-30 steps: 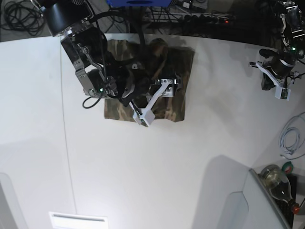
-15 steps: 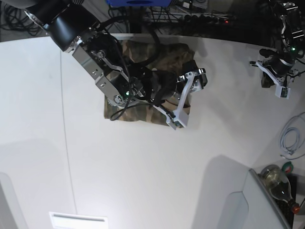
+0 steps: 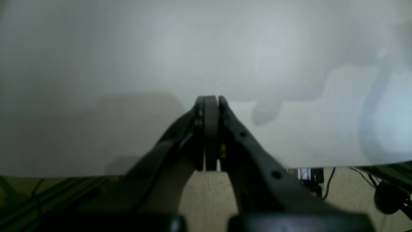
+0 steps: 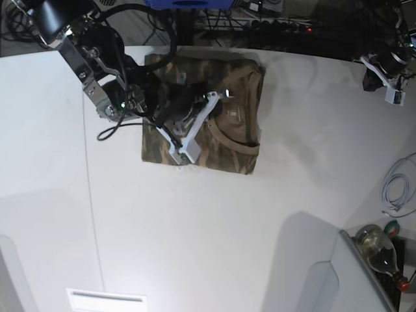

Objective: Layout the t-shirt on the table in an organized manner, then fold the t-shirt properly
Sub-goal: 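Press the folded bundle flat with the right gripper, then tuck and smooth the collar edge with both grippers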

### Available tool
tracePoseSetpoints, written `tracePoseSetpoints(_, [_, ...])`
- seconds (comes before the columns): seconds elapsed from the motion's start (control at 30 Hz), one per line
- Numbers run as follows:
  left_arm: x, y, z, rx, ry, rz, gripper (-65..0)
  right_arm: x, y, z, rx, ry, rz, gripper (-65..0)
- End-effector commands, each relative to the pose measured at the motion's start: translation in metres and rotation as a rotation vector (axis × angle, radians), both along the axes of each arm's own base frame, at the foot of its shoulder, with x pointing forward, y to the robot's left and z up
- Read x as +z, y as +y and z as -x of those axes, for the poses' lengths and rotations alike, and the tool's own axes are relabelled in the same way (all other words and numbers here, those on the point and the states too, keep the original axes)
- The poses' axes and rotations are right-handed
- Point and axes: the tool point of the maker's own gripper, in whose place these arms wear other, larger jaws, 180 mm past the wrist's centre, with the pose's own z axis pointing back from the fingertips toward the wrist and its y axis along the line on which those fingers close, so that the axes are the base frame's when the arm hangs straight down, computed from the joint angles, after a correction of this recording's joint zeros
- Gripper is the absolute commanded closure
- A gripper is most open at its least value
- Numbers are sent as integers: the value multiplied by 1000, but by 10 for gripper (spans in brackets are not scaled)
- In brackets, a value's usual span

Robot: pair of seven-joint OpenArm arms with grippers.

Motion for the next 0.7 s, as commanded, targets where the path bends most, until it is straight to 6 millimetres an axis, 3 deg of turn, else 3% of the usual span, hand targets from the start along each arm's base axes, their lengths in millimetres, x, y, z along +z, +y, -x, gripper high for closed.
tracePoseSetpoints(0.0, [16, 8, -14, -8, -57, -16, 0, 6, 0, -6, -5, -28, -13, -23])
tracePoseSetpoints(0.23, [22, 6, -28, -10, -90, -14, 0, -7, -7, 15, 35, 49, 24, -2])
tracePoseSetpoints(0.3, [18, -3, -32, -14, -96, 4, 0, -13, -8, 19, 42, 79, 39, -2])
tracePoseSetpoints(0.4, [8, -35, -37, -87, -80, 42, 0, -19, -8, 23, 46, 106, 47, -2])
tracePoseSetpoints(0.53, [-9, -106, -41, -215, -63, 129, 0, -19, 5, 39, 132, 111, 54, -2])
tracePoseSetpoints(0.67, [-17, -155, -45, -292, -61, 199, 0, -33, 10, 49, 176, 138, 88, -2])
